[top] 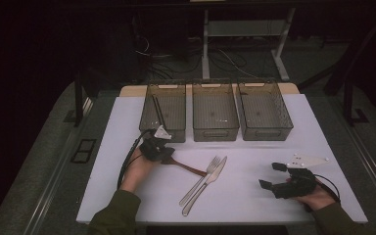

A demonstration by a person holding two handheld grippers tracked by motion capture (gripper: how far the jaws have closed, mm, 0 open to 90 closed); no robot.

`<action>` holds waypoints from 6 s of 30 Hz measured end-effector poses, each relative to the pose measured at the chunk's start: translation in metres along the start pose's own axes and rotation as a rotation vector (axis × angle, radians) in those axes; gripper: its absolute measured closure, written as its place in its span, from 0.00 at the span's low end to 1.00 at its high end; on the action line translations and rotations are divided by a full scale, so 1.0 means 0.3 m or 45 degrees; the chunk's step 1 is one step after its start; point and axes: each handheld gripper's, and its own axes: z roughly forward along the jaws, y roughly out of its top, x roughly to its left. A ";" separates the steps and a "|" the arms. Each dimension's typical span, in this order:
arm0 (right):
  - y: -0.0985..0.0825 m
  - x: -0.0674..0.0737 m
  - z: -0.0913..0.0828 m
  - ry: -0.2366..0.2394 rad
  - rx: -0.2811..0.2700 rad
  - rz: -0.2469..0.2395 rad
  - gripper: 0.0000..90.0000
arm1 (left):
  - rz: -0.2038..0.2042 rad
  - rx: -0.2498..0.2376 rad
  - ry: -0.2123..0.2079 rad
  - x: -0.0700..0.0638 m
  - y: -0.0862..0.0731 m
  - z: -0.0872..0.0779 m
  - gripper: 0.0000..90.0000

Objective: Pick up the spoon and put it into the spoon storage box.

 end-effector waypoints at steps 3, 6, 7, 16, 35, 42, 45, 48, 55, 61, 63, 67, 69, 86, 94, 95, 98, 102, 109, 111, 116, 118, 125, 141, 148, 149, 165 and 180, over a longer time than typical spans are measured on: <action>0.000 0.000 -0.001 0.000 -0.002 0.000 0.17 | -0.002 0.011 -0.007 -0.005 -0.012 -0.014 0.99; 0.000 -0.001 -0.001 -0.001 -0.002 0.003 0.17 | 0.000 0.025 -0.013 -0.008 -0.021 -0.025 0.99; 0.000 -0.001 -0.002 -0.001 -0.002 0.004 0.17 | -0.001 0.025 -0.016 -0.011 -0.026 -0.028 0.99; 0.000 0.000 -0.002 -0.002 -0.004 0.002 0.17 | -0.008 0.048 -0.031 -0.035 -0.083 -0.081 0.99; 0.002 -0.002 -0.002 0.005 -0.012 0.012 0.17 | -0.073 -0.139 -0.038 -0.048 -0.104 -0.179 0.73; 0.002 -0.009 -0.006 0.007 -0.023 0.030 0.17 | -0.140 -0.207 -0.031 -0.071 -0.167 -0.236 0.47; 0.002 -0.006 -0.005 0.012 -0.021 0.026 0.17 | -0.125 -0.221 -0.010 -0.080 -0.201 -0.254 0.39; 0.004 -0.001 -0.002 0.012 -0.020 0.022 0.17 | -0.146 -0.259 -0.014 -0.079 -0.225 -0.262 0.33; 0.004 -0.001 -0.001 0.008 -0.013 0.021 0.17 | -0.150 -0.235 -0.014 -0.056 -0.222 -0.219 0.31; 0.003 -0.003 -0.002 0.006 -0.017 0.018 0.17 | -0.155 -0.195 -0.036 -0.036 -0.220 -0.196 0.32; 0.003 -0.002 -0.004 0.007 -0.019 0.015 0.17 | -0.159 -0.183 -0.043 -0.041 -0.222 -0.190 0.32; 0.003 -0.002 -0.004 0.008 -0.020 0.013 0.17 | -0.149 -0.161 -0.053 -0.046 -0.223 -0.186 0.34; 0.002 -0.002 -0.004 0.007 -0.019 0.011 0.17 | -0.138 -0.143 -0.058 -0.045 -0.223 -0.184 0.34; 0.002 -0.005 -0.004 0.004 -0.017 0.016 0.17 | -0.073 -0.070 -0.096 -0.061 -0.224 -0.167 0.42; 0.002 -0.006 -0.006 -0.001 -0.022 0.017 0.17 | -0.045 -0.063 -0.135 -0.074 -0.226 -0.169 0.52; 0.002 -0.006 -0.007 -0.001 -0.023 0.017 0.17 | -0.025 -0.065 -0.141 -0.073 -0.226 -0.169 0.54; 0.002 -0.007 -0.007 0.000 -0.022 0.018 0.17 | -0.029 -0.055 -0.158 -0.078 -0.228 -0.171 0.58; 0.002 -0.007 -0.008 0.000 -0.024 0.020 0.17 | -0.006 -0.057 -0.172 -0.073 -0.230 -0.174 0.63; 0.002 -0.007 -0.009 0.000 -0.025 0.022 0.17 | 0.027 -0.051 -0.186 -0.084 -0.232 -0.180 0.71; 0.002 -0.007 -0.009 0.000 -0.025 0.022 0.17 | 0.042 -0.045 -0.192 -0.089 -0.230 -0.181 0.75; 0.002 -0.007 -0.009 0.000 -0.026 0.022 0.17 | 0.084 -0.034 -0.205 -0.092 -0.228 -0.185 0.81; 0.002 -0.007 -0.009 0.000 -0.026 0.022 0.17 | 0.093 -0.034 -0.210 -0.094 -0.228 -0.187 0.84; 0.002 -0.007 -0.010 0.000 -0.028 0.024 0.17 | 0.100 -0.025 -0.212 -0.101 -0.228 -0.190 0.87; 0.003 0.005 -0.009 0.005 -0.018 -0.005 0.17 | 0.081 -0.065 -0.171 -0.112 -0.208 -0.218 0.88; 0.004 0.002 -0.010 0.018 -0.030 -0.004 0.17 | 0.068 -0.111 -0.161 -0.110 -0.188 -0.237 0.88; 0.005 0.001 -0.009 0.020 -0.034 -0.005 0.17 | 0.070 -0.120 -0.165 -0.107 -0.185 -0.239 0.88; 0.006 -0.001 0.006 0.005 -0.037 0.009 0.12 | 0.048 -0.207 -0.137 -0.092 -0.114 -0.266 0.88; 0.007 -0.001 0.025 0.003 -0.011 0.012 0.02 | 0.031 -0.290 -0.154 -0.072 -0.030 -0.265 0.88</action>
